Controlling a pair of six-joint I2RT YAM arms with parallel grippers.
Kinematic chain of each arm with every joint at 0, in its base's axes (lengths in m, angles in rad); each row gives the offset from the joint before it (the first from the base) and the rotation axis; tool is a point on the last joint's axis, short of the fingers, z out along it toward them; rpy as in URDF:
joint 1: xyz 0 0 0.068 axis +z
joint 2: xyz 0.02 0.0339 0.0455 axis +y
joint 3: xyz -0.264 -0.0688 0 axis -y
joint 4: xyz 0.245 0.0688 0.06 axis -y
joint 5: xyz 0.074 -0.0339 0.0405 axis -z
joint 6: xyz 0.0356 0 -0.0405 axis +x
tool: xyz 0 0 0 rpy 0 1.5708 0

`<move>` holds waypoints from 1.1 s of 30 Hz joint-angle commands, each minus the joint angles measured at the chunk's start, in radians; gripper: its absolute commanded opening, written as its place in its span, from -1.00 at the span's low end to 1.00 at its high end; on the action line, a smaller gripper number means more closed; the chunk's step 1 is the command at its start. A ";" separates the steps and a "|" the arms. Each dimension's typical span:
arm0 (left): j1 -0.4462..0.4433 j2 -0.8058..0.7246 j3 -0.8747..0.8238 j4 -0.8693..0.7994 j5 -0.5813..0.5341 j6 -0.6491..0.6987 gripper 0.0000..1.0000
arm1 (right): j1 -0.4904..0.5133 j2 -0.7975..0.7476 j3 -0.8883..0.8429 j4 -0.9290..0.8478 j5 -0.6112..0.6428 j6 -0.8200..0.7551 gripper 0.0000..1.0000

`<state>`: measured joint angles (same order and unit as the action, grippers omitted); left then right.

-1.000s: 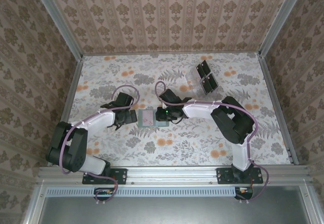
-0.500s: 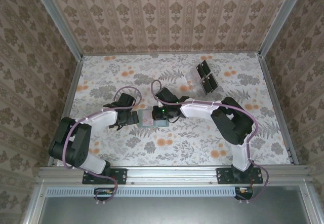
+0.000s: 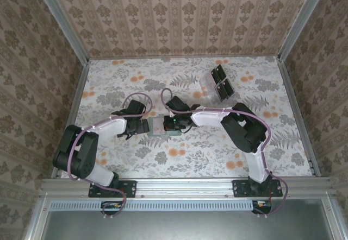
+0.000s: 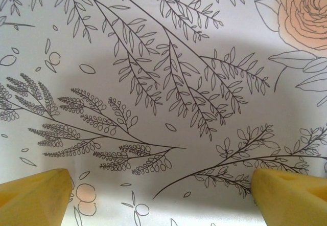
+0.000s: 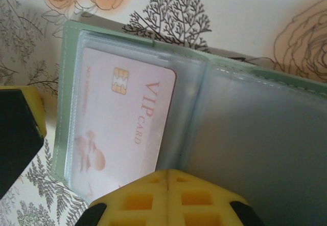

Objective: Put the credit cards into the card holder

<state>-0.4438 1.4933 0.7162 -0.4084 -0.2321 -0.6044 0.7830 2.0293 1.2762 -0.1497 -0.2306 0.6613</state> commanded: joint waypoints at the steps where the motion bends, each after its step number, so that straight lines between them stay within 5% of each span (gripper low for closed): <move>1: -0.006 0.022 0.003 0.008 0.011 0.012 1.00 | 0.012 0.026 0.036 -0.018 -0.021 0.011 -0.91; 24: -0.005 0.011 -0.001 0.004 0.010 0.011 1.00 | 0.022 -0.001 0.080 -0.022 -0.043 0.000 -0.88; 33: -0.004 -0.107 0.042 -0.064 0.028 0.028 1.00 | -0.011 -0.110 0.089 -0.182 0.060 -0.109 -0.45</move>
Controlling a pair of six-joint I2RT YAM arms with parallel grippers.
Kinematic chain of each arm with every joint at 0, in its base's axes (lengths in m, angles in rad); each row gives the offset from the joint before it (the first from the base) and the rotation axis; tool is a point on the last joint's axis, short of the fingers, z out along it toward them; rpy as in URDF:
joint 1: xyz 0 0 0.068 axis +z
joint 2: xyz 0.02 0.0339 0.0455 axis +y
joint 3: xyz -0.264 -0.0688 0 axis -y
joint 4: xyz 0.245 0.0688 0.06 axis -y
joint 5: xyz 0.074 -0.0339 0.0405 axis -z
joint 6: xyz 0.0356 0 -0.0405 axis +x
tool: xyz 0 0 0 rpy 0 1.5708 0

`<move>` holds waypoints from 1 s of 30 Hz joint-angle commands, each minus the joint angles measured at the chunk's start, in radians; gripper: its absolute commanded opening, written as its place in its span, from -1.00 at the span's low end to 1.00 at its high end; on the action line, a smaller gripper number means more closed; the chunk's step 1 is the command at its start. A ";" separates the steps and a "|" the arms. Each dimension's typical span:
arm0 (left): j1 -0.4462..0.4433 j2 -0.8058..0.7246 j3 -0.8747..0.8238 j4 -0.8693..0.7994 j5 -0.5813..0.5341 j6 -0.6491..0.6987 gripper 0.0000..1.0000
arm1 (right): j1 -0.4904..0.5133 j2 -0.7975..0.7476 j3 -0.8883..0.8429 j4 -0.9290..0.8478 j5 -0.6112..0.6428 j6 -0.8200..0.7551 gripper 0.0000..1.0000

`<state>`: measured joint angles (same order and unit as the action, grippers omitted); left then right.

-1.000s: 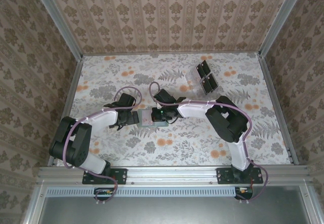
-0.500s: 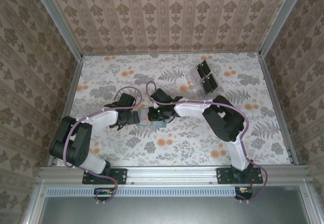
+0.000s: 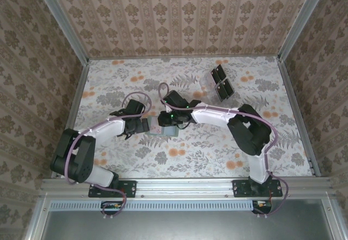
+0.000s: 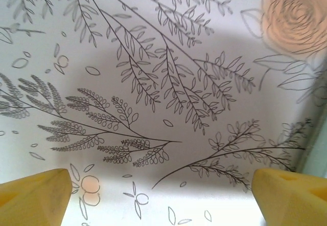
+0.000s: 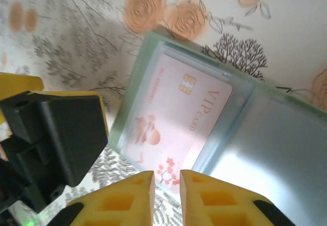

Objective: Put the credit cards into the card holder

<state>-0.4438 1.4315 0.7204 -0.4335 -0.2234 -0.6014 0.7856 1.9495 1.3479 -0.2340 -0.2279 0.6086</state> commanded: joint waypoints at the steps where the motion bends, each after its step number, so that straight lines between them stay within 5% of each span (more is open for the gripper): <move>1: -0.004 -0.058 0.039 -0.044 0.026 0.025 1.00 | -0.017 -0.026 0.022 -0.111 0.062 -0.066 -0.38; 16: -0.071 -0.125 0.007 -0.036 0.081 0.014 1.00 | -0.032 0.102 0.081 -0.185 0.119 -0.099 -0.24; 22: -0.100 -0.120 -0.005 -0.002 0.091 0.017 1.00 | -0.039 0.151 0.077 -0.182 0.107 -0.088 0.02; 30: -0.169 -0.140 -0.055 0.079 0.097 0.024 1.00 | -0.088 0.155 -0.035 0.032 -0.088 0.063 0.14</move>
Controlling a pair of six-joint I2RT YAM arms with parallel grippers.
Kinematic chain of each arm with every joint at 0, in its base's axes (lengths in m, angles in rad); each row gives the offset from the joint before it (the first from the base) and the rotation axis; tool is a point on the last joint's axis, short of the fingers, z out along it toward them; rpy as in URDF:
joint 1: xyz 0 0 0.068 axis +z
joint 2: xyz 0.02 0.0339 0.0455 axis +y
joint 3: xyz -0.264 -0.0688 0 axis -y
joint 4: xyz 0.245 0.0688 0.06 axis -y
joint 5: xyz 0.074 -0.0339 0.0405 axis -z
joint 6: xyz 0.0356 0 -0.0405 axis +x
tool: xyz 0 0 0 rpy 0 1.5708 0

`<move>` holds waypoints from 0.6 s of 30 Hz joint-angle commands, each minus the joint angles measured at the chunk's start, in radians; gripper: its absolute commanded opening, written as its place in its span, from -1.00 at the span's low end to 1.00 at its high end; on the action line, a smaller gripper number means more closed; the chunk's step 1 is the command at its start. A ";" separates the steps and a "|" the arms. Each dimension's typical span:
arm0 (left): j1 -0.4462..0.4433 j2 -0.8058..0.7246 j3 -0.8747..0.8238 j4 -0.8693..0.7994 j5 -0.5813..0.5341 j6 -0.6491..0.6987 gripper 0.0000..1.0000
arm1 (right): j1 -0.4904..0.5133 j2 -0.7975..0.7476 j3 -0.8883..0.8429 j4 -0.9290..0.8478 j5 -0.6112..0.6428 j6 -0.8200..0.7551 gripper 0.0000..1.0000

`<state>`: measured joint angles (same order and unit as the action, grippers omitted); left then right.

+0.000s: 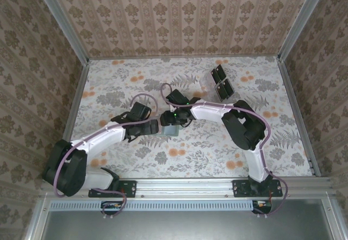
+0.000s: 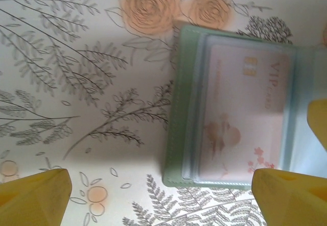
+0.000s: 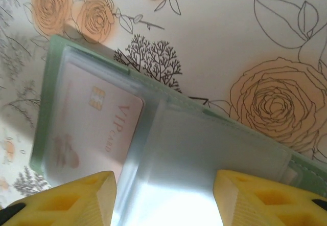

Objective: Put the credit cards into the card holder

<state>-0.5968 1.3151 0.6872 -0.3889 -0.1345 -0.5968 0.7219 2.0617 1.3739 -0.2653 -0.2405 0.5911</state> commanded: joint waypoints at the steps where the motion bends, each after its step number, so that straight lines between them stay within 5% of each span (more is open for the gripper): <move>1: -0.022 -0.026 -0.027 0.043 0.011 0.019 1.00 | -0.030 0.044 -0.072 0.091 -0.100 0.103 0.14; 10: -0.068 -0.030 -0.057 0.120 0.014 0.015 1.00 | -0.049 0.048 -0.099 0.189 -0.188 0.191 0.14; 18: -0.072 -0.030 -0.060 0.122 0.007 0.009 1.00 | -0.048 -0.064 -0.075 0.073 -0.084 0.095 0.13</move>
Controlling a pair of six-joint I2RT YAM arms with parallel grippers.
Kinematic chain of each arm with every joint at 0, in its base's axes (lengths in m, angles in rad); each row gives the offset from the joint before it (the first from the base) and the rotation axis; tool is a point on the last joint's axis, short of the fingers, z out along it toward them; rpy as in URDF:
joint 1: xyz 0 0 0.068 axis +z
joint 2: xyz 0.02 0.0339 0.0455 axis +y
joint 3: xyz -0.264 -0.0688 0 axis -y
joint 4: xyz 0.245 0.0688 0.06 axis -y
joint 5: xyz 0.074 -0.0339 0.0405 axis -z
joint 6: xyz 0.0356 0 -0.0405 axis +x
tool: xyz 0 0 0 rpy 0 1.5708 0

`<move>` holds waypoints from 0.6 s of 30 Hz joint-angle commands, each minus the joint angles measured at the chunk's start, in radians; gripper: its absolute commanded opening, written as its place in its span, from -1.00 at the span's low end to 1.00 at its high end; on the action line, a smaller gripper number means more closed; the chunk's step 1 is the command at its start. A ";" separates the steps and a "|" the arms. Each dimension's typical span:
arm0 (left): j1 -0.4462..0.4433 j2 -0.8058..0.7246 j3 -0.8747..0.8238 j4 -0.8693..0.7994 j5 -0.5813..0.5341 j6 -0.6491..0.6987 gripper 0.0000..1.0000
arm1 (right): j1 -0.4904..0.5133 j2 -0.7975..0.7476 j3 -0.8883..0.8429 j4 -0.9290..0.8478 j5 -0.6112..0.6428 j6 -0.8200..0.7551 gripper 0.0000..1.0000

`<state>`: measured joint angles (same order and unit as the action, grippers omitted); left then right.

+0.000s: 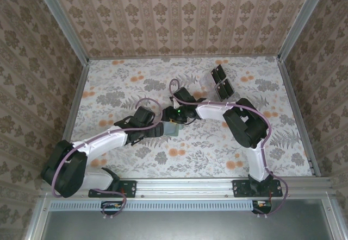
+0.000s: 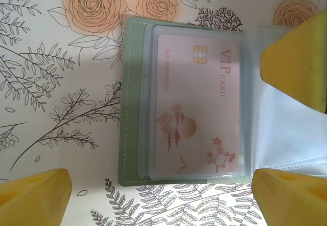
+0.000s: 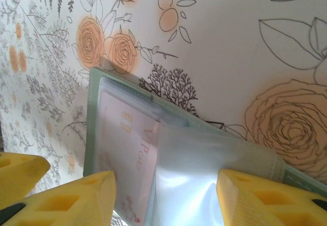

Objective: Put the credit cards into the card holder

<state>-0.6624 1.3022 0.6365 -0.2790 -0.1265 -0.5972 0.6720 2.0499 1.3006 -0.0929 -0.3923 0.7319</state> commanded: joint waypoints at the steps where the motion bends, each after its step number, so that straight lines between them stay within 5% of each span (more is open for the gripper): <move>1: -0.006 -0.017 -0.009 0.011 -0.003 0.009 1.00 | 0.004 -0.068 0.008 -0.123 0.084 -0.066 0.13; 18: -0.008 -0.014 -0.008 0.015 -0.004 0.010 1.00 | 0.040 -0.063 0.106 -0.285 0.189 -0.176 0.11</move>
<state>-0.6628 1.3022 0.6350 -0.2749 -0.1265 -0.5972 0.7002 1.9831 1.3739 -0.3283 -0.2333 0.5785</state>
